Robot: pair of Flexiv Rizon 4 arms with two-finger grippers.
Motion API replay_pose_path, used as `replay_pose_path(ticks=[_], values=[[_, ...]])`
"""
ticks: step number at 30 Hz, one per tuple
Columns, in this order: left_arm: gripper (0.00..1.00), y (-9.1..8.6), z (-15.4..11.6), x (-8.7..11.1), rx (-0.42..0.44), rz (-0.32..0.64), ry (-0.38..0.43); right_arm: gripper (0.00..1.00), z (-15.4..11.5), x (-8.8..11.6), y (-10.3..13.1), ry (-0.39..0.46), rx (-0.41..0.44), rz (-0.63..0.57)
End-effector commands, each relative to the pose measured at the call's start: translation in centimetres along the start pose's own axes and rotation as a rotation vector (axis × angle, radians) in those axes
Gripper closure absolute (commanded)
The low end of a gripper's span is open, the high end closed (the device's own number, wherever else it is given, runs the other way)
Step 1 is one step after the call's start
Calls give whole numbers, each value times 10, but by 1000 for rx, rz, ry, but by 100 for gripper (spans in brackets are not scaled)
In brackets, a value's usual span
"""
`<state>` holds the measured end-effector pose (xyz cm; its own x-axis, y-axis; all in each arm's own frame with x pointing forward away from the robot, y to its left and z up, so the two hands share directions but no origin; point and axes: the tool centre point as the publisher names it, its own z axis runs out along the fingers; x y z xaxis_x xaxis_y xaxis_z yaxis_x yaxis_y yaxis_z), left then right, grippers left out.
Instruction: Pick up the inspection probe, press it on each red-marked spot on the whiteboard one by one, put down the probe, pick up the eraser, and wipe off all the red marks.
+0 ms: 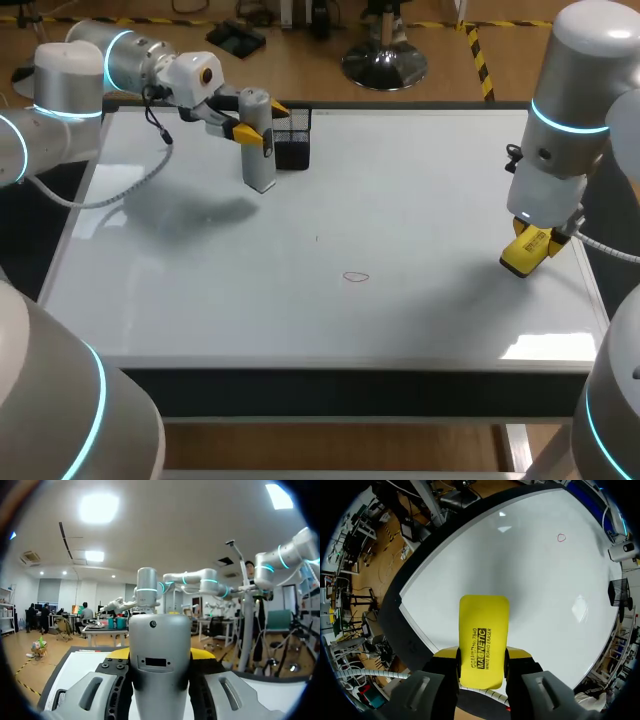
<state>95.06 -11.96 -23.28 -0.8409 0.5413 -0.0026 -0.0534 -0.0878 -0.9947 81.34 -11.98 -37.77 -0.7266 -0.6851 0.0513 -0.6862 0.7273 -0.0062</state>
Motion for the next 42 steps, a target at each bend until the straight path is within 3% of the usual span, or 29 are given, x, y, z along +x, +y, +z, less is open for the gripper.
replay_pose_path(ticks=[1,10,16,25,31,42], values=[[100,0,-2,-3,1,-2,26,100,-1,0,0,2,2,-1],[100,0,-2,-3,1,-2,26,100,-1,0,0,2,2,-1],[100,0,-2,-3,1,-2,26,100,2,-22,54,17,3,-78],[100,0,-2,-3,1,-2,26,100,4,-63,136,9,5,-311],[100,0,-2,-3,1,-2,26,100,3,-84,172,-16,5,-429],[100,0,-2,-3,1,-2,26,100,15,-121,215,0,-7,-600]])
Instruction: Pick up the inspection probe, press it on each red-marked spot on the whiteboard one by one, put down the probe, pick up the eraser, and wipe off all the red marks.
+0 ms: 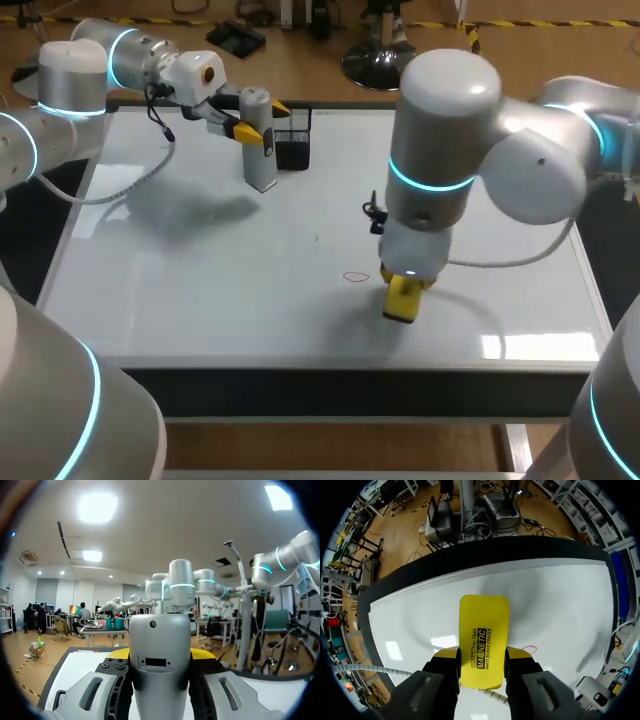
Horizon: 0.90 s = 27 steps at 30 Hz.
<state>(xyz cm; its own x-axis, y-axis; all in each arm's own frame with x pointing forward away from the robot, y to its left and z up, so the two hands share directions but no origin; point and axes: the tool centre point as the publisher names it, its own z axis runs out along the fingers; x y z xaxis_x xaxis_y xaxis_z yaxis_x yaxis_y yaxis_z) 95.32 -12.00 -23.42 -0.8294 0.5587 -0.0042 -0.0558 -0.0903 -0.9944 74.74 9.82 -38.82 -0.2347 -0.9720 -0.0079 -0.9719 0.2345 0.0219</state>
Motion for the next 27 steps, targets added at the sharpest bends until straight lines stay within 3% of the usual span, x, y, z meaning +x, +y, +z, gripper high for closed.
replay_pose_path(ticks=[1,11,27], values=[[100,-2,-1,-1,-2,-1,5,100,13,-26,0,47,-11,-37],[100,-2,-1,-1,-2,-1,5,100,16,-71,-4,36,-28,-163],[100,-2,-1,-1,-2,-1,5,100,21,-90,-20,52,-63,-231]])
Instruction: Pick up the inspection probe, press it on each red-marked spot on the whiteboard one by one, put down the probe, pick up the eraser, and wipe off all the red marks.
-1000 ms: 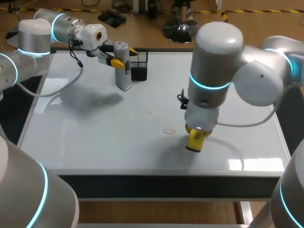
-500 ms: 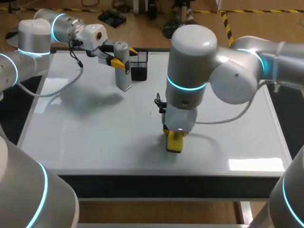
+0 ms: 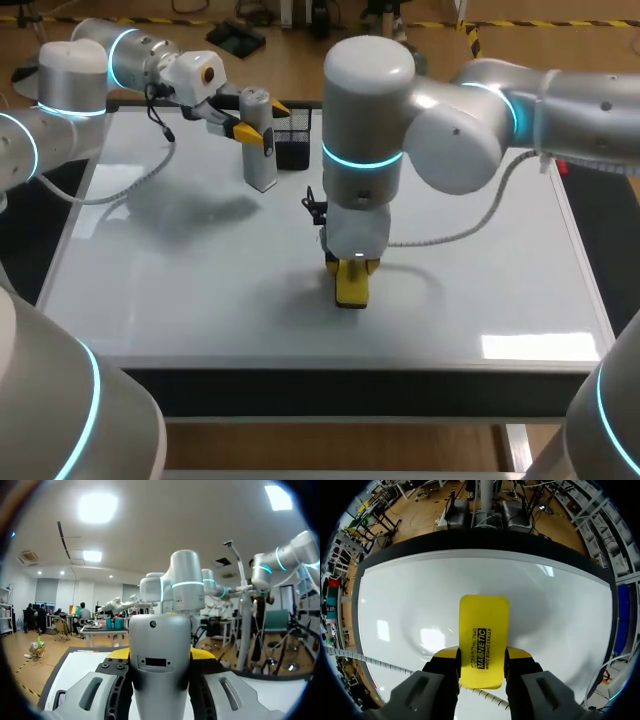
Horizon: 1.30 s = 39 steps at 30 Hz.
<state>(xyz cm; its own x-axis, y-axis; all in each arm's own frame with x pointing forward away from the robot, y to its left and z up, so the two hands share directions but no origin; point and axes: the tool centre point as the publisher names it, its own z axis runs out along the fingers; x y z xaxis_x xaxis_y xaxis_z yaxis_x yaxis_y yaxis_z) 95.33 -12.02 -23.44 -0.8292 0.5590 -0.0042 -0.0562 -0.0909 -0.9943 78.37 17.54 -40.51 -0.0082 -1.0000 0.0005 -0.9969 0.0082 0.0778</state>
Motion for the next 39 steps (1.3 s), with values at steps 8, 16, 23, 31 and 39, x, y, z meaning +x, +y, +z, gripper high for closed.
replay_pose_path(ticks=[8,16,23,31,39], values=[[100,-2,-1,-1,-3,-1,4,100,11,-5,-8,29,-29,-6],[100,-2,-1,-1,-3,-1,4,100,21,1,-11,32,-52,-3],[100,-2,-1,-1,-3,-1,4,100,31,8,-14,41,-76,3],[100,-2,-1,-1,-3,-1,4,100,37,25,-18,55,-86,39],[100,-2,-1,-1,-3,-1,4,100,37,59,-18,65,-75,112]])
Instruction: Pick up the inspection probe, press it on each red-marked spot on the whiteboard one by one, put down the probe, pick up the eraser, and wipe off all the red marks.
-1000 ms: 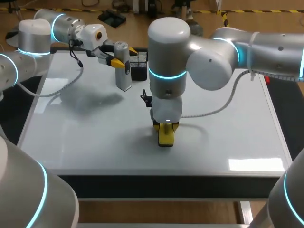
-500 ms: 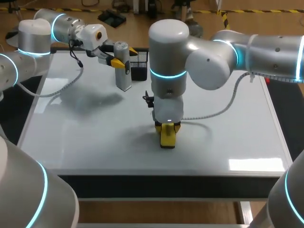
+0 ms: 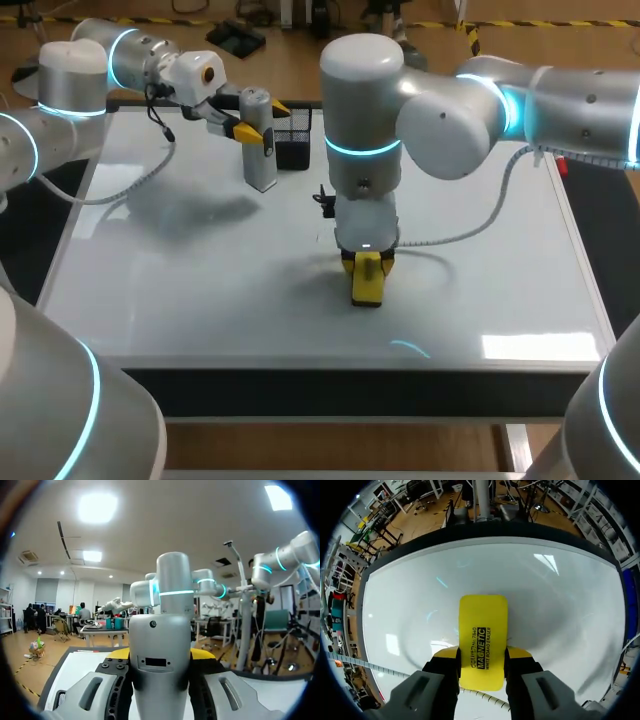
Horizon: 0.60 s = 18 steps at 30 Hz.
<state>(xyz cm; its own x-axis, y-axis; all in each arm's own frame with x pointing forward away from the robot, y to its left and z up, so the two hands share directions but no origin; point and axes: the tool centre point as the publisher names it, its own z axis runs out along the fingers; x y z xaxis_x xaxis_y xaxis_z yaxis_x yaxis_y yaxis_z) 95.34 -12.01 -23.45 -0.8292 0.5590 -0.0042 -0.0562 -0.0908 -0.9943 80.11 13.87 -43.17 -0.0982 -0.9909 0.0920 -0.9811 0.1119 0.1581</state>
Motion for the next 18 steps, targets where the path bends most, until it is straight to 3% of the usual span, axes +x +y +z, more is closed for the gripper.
replay_pose_path(ticks=[1,11,18], values=[[100,-2,-1,-1,-3,-1,4,100,15,26,-2,-15,7,22],[100,-2,-1,-1,-3,-1,4,100,17,59,3,-11,8,86],[100,-2,-1,-1,-3,-1,4,100,-5,67,10,-25,51,107]])
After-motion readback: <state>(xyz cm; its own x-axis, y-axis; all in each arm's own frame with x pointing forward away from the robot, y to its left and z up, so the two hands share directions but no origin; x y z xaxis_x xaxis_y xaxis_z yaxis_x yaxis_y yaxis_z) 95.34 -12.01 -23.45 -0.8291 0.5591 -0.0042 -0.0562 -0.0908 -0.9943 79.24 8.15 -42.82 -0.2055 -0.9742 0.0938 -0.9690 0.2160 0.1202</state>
